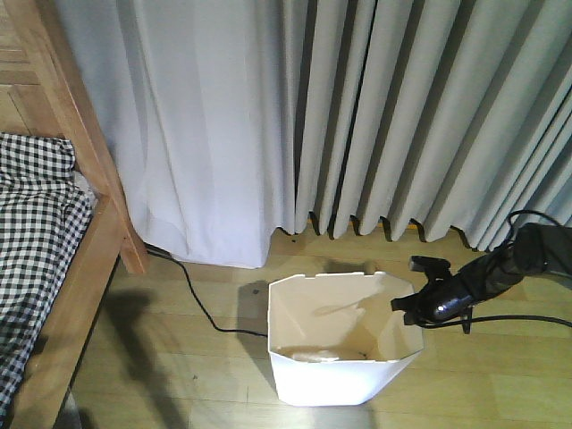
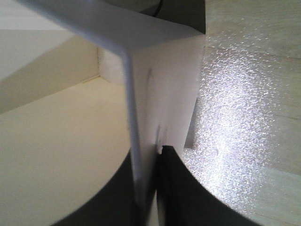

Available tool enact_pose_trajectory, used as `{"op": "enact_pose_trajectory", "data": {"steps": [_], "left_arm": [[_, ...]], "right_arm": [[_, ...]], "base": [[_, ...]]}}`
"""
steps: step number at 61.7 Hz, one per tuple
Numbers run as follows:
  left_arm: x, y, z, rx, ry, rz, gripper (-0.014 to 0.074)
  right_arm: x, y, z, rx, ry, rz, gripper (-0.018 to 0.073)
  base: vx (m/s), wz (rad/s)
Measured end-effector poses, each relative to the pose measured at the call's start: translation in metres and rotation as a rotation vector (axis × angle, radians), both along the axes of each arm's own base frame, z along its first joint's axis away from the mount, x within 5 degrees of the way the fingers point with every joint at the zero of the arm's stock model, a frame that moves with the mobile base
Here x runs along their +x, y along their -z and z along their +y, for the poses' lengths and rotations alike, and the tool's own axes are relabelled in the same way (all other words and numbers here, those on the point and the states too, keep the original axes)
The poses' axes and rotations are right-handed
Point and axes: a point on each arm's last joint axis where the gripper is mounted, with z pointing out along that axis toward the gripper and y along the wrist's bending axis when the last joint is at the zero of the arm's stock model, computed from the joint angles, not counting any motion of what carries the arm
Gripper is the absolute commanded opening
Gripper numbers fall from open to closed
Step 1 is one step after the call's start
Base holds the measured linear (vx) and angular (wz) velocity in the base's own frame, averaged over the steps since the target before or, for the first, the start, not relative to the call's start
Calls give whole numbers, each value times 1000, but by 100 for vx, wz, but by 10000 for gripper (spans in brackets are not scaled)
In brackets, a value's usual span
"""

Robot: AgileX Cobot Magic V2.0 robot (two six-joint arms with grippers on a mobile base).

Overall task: Move trash bin to bedside with robot
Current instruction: 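Lower the bin to the floor with the right gripper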

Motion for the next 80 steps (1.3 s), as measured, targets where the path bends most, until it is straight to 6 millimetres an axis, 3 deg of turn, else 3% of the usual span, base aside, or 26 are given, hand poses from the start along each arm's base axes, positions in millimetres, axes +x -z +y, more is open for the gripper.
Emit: {"op": "enact_pose_trajectory", "data": {"steps": [16,54,65,80], "left_arm": [[0,0,0,0,0,0,-6],[0,0,0,0,0,0,-6],[0,0,0,0,0,0,-6],[0,0,0,0,0,0,-6]], "right_arm": [[-2,11,5,19,24,34,29],[-1,11,5,27,72,41,112],[-1,11,6,36,87,45,196],[0,10,6,47,89,44,380]], "base": [[0,0],[0,0],[0,0],[0,0]]}}
